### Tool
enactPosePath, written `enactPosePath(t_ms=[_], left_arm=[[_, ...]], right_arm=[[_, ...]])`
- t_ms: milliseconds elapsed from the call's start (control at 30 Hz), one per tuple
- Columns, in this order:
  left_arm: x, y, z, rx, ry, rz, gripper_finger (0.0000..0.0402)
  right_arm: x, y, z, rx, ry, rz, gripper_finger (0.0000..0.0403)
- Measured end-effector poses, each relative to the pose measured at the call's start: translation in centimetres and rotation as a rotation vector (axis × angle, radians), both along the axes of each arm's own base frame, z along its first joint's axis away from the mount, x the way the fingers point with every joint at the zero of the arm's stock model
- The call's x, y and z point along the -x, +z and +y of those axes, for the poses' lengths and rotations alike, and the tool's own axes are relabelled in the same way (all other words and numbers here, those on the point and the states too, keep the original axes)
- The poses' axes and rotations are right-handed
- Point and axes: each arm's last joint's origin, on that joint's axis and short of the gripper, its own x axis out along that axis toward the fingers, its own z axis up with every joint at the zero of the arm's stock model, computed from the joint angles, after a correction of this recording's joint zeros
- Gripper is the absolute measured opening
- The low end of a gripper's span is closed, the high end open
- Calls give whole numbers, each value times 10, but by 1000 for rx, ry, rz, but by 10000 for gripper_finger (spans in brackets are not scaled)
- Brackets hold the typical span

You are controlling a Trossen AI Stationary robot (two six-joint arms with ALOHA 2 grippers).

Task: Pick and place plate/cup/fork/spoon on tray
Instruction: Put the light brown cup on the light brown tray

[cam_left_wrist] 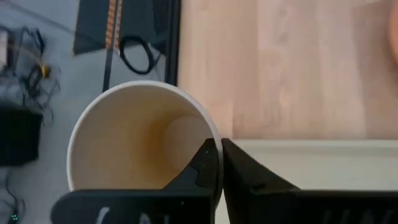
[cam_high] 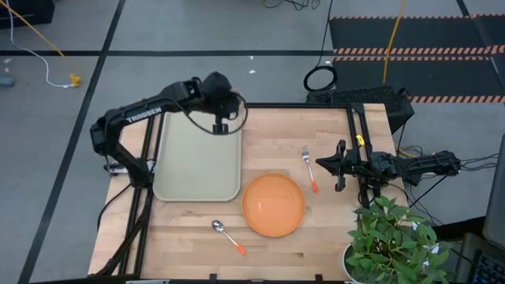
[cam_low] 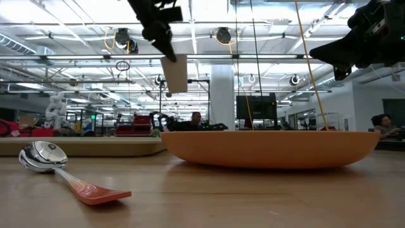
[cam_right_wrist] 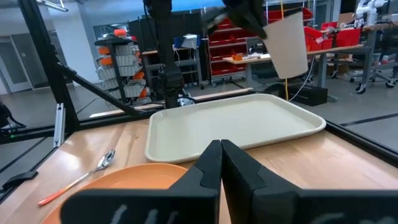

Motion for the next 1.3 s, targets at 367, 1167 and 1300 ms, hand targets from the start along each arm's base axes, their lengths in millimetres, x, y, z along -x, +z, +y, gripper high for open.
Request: enactPosePath(t_ms=[367, 1167, 1300], left_arm=[[17, -66, 39, 70, 116, -9, 8], [43, -120, 60, 53, 41, -13, 12], [43, -121, 61, 84, 17, -39, 14]], right_arm=[[0, 0, 0, -3, 0, 0, 0], [0, 0, 0, -5, -1, -4, 0], [0, 0, 0, -5, -1, -5, 0]])
